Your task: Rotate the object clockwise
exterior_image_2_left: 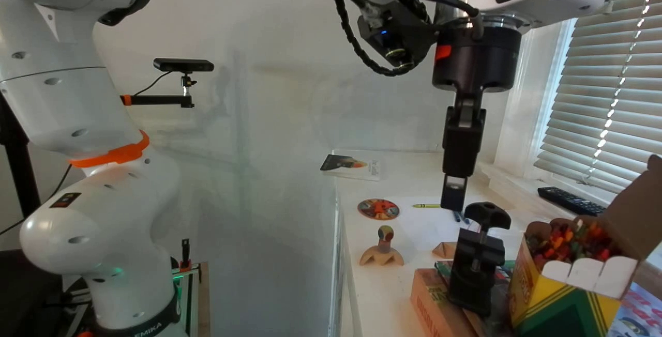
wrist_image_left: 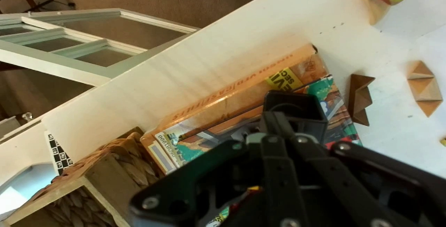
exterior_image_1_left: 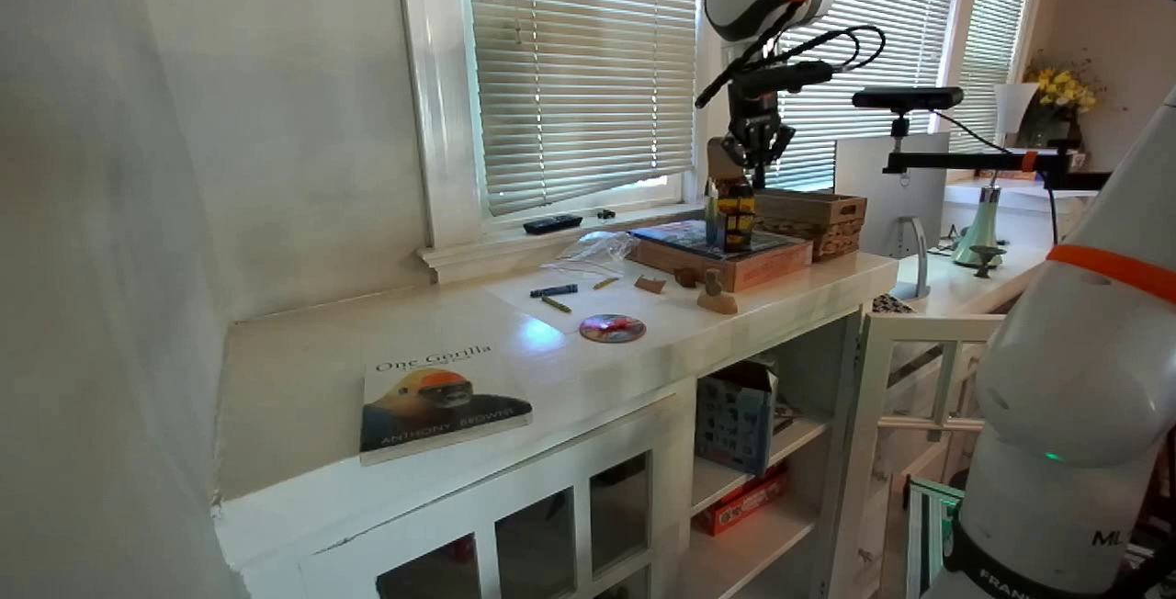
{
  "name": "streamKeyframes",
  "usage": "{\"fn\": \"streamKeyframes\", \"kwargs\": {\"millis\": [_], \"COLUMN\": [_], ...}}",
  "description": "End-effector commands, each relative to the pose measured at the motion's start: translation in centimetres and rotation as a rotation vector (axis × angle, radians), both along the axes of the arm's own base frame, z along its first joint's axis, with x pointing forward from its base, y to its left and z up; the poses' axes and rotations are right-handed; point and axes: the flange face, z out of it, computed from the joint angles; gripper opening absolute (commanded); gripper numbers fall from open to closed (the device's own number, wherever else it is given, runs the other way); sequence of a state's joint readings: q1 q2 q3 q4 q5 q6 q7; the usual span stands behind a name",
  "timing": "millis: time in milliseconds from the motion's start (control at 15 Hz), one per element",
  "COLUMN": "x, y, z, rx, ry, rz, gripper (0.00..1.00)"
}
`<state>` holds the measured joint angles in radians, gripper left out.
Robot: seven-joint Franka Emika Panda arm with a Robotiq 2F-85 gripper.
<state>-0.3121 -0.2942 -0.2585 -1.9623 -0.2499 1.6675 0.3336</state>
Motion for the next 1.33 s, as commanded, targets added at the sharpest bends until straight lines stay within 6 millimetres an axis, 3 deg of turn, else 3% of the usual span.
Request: {"fn": "streamKeyframes", "kwargs": {"millis": [0,667,1267], "x": [-0.6,1.1,1.7], "y": [0.4,0.2,1.4], "z": [-0.7,-2.2,-1.8], "rx": [0.005,-0.04,-0.033], "ry": [-0.02,-0.112,-0.167], "rz": [-0.017,-0.018,0.007], "gripper": [0.0,0.0,0.0]}}
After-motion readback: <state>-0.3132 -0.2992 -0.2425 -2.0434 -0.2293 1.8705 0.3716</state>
